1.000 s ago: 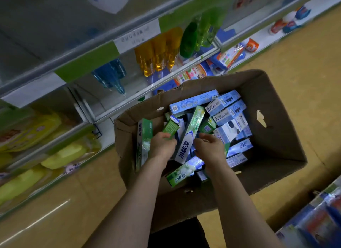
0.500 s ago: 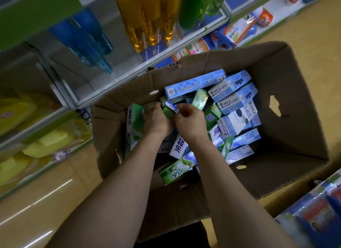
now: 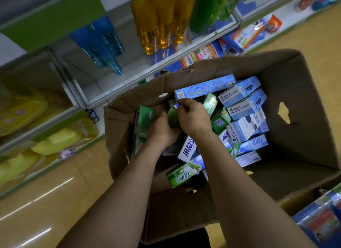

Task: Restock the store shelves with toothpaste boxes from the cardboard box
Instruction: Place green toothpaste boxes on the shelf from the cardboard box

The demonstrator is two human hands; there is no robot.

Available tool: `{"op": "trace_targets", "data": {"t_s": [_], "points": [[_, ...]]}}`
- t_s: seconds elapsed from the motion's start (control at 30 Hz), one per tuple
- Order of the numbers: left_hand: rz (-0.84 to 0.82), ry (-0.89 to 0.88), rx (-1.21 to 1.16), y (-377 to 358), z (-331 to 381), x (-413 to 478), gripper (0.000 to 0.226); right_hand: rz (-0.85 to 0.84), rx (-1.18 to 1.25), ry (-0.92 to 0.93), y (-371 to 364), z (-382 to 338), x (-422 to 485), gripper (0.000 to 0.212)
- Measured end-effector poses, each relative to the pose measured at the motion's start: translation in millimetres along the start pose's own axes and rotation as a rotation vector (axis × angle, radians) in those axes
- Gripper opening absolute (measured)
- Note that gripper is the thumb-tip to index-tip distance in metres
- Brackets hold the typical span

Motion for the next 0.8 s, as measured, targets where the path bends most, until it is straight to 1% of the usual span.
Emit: {"op": "trace_targets", "data": {"t_s": [0.13,0.23,0.3,0.37,0.47,0.53,0.6,0.73,0.8], "points": [[0.043,-0.044,-0.100,19,26,-28,0.051,0.033,0.258,0.074,22,-17,-12,0.023],[0.064,-0.096,-0.201,34,51,-60,0.039,0.074,0.401,0.139,49,-37,-33,0.011],[0.077,-0.171,-0.269,45,71,-85,0.030,0.085,0.473,0.194,67,-54,-51,0.010],[0.105,-0.246,-0.273,57,92,-110,0.028,0.101,0.542,0.252,85,-72,-72,0.011],[0.173,-0.293,-0.216,73,120,-145,0.036,0.160,0.509,0.345,114,-95,-102,0.011],[0.210,-0.291,-0.171,81,135,-165,0.034,0.194,0.482,0.388,131,-106,-120,0.017],[0.224,-0.329,-0.151,87,152,-187,0.031,0.194,0.484,0.430,146,-118,-139,0.022],[0.253,-0.408,-0.118,104,182,-222,0.035,0.153,0.591,0.484,165,-138,-171,0.019],[0.276,-0.442,-0.085,115,199,-241,0.040,0.186,0.617,0.531,178,-149,-190,0.019]]}}
Point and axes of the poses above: each hand's wrist, its own x-axis towards the middle knuckle, its own y-axis out of the back of the hand, z = x × y, the point moved 10 cm from there along x, towards the middle knuckle, and after that the axes turned 7 degrees about -z, right-handed, at the moved point
